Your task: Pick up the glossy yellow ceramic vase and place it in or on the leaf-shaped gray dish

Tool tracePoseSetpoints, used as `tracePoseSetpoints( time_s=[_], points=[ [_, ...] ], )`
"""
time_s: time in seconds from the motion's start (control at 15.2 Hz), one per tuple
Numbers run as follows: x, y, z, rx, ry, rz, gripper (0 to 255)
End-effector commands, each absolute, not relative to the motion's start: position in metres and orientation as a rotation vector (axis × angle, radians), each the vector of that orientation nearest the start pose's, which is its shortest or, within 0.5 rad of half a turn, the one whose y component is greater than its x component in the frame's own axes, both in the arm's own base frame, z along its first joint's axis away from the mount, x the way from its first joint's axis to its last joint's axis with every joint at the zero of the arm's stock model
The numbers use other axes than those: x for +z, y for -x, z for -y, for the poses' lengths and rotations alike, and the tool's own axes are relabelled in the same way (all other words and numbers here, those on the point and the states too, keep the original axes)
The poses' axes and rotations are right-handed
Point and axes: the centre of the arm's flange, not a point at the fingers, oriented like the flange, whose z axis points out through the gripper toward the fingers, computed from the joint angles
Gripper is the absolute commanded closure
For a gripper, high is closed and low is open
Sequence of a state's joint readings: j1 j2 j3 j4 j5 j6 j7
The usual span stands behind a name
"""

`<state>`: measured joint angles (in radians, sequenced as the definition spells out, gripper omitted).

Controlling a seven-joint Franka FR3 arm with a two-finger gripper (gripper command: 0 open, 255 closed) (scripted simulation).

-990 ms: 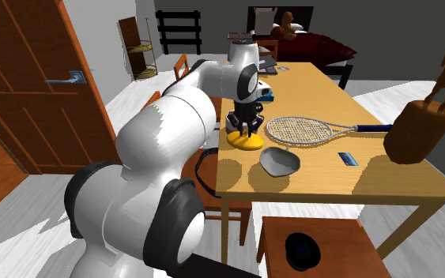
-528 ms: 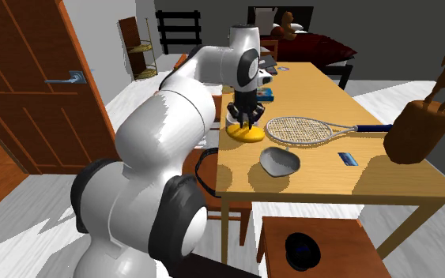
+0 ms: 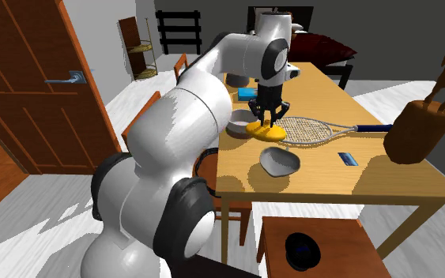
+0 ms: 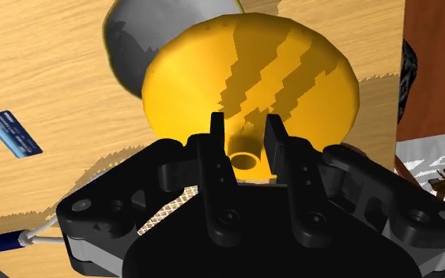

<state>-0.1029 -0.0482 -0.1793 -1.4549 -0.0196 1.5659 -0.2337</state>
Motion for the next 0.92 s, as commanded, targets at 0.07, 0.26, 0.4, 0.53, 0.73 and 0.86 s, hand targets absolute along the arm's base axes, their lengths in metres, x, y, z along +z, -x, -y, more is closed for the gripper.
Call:
tracePoseSetpoints(
  time_s=[0.07, 0.26, 0.4, 0.53, 0.73, 0.86],
  points=[
    [0.716, -0.507, 0.19, -0.241, 3.182, -0.078, 255],
    [0.726, -0.501, 0.227, -0.241, 3.182, -0.078, 255],
    [0.716, -0.501, 0.227, -0.241, 3.182, -0.078, 255],
    [0.705, -0.501, 0.227, -0.241, 3.182, -0.078, 255],
    [0.689, -0.501, 0.227, -0.241, 3.182, -0.078, 255],
    [0.679, -0.501, 0.227, -0.241, 3.182, -0.078, 255]
  ],
)
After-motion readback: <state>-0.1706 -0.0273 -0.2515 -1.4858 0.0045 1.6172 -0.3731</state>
